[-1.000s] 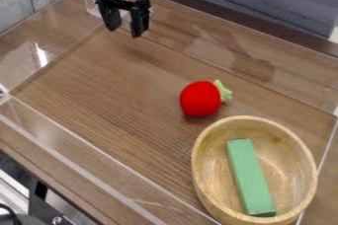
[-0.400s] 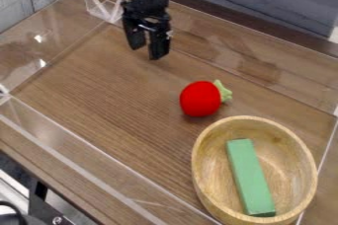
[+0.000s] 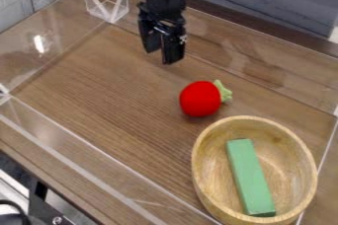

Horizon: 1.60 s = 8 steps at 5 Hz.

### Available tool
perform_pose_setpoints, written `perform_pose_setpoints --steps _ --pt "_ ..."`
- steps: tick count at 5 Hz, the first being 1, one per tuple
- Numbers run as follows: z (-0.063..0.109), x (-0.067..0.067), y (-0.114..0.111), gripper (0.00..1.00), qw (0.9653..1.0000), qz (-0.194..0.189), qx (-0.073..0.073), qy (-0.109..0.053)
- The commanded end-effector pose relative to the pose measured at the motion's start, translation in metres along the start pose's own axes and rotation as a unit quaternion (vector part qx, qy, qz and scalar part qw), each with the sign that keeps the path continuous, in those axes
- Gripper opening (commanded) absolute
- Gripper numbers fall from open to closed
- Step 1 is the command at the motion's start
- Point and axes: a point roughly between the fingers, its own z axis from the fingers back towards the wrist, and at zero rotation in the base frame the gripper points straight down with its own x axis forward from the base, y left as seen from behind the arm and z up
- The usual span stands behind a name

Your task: Move the red object to the right side of the table

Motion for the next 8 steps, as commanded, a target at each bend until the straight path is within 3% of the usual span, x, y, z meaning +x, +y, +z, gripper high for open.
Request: perform_pose_setpoints --steps 1,5,8 --pt "0.023 0.008 -0.012 1.0 0.999 -0.024 0.02 -0.031" --pt "-0.003 0.015 -0.04 1.0 0.9974 -0.07 0.011 -0.013" --pt "-0.026 0.02 -0.043 1.0 0.9969 -0.078 0.008 0.011"
